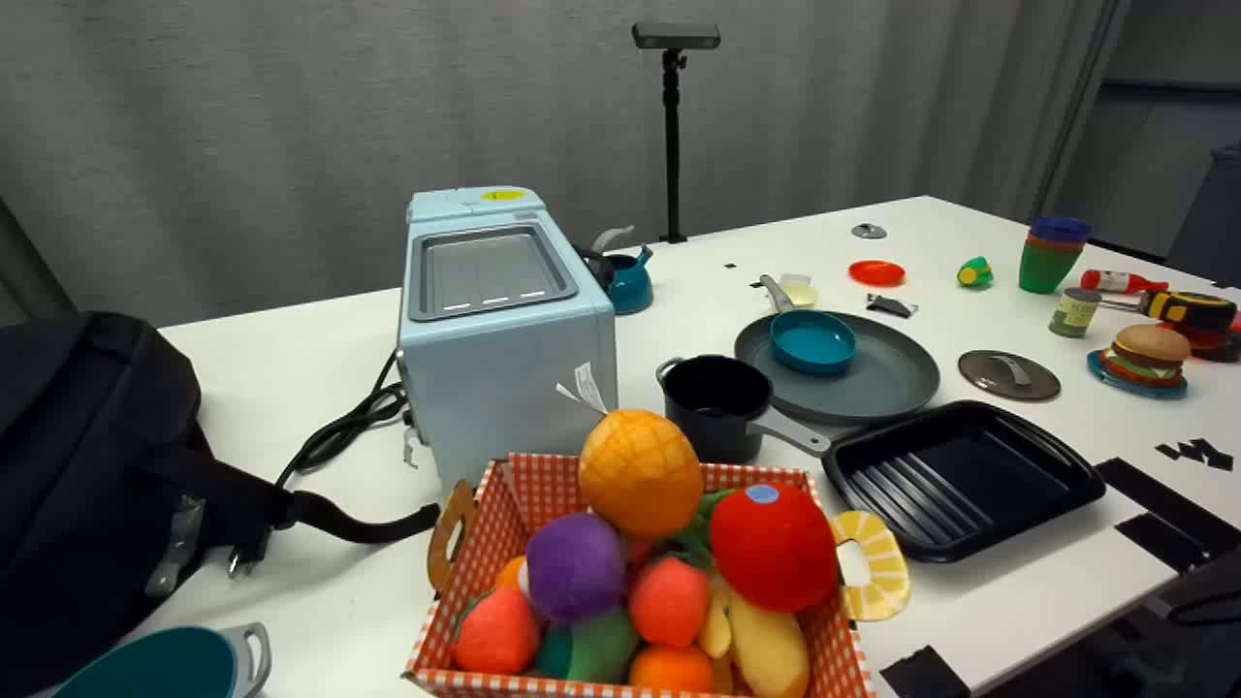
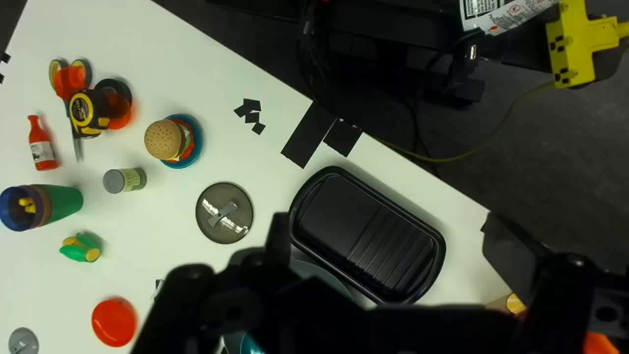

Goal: Place the lid on top of the blue pot

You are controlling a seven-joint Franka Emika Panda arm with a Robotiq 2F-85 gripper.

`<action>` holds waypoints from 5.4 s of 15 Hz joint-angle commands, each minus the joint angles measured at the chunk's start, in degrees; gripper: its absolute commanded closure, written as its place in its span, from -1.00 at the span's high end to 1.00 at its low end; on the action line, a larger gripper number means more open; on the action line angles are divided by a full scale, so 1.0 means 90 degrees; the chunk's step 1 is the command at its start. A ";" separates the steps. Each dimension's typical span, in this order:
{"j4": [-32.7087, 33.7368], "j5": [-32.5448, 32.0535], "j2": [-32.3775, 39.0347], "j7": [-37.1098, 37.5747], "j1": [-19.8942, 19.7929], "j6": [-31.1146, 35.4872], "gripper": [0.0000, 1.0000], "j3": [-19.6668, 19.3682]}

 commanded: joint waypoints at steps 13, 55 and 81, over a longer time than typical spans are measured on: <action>0.0010 -0.0037 0.0019 0.0041 0.0159 -0.0020 1.00 -0.0137; 0.0612 0.1221 0.3970 0.1280 -0.0680 0.4361 1.00 -0.1853; 0.1710 0.1475 0.5998 0.1244 -0.1165 0.4932 1.00 -0.2105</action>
